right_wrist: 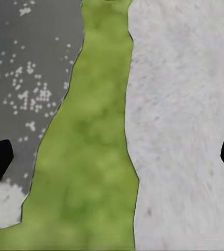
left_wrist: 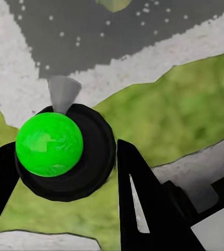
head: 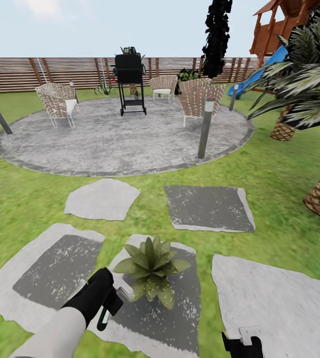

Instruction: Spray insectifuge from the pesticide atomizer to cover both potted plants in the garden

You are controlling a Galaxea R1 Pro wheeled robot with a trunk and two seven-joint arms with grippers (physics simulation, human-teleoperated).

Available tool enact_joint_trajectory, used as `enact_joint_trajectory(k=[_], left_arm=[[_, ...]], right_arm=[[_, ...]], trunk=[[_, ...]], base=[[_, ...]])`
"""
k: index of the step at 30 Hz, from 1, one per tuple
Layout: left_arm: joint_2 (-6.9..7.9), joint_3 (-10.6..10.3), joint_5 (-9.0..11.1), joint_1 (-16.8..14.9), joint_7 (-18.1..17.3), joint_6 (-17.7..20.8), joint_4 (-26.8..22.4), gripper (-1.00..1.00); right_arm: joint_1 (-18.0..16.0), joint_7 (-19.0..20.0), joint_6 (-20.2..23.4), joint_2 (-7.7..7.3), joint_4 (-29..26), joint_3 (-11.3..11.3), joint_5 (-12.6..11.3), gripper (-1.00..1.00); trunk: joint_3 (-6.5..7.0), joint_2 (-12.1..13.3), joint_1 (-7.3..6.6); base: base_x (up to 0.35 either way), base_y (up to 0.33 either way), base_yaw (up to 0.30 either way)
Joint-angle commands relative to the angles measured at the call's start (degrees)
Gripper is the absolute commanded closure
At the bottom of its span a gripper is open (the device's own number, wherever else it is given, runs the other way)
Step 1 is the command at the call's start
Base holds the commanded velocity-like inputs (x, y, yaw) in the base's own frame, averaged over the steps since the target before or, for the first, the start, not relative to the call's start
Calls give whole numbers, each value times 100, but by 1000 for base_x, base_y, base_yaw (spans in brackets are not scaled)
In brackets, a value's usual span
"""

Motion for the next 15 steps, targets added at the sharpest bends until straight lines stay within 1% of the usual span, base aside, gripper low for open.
enact_joint_trajectory(k=[1,5,7,11,13,15], left_arm=[[-5,-10,-66,-1,-56,1,-8,100],[-17,-26,-66,-1,-56,1,-8,100],[-18,-29,-66,0,-56,1,-8,100],[-19,-36,-65,0,-56,1,-7,100],[-19,-37,-66,-1,-56,1,-6,100],[-19,-37,-65,-1,-56,1,-6,100]], right_arm=[[-3,38,-21,0,2,-48,12,-100],[-2,38,-21,0,2,-47,12,-100],[-2,38,-21,0,2,-48,14,-100],[-4,38,-21,0,1,-49,14,-100],[-3,38,-21,-1,0,-49,14,-100],[-2,38,-21,0,3,-49,14,-100]], trunk=[[-5,-2,-1],[-5,-2,-1],[-5,-2,-1],[-5,-2,-1],[-5,-2,-1],[-5,-2,-1]], base=[[47,295,0],[71,301,-21],[29,303,-205],[6,290,-274],[1,160,-117],[0,58,-41]])
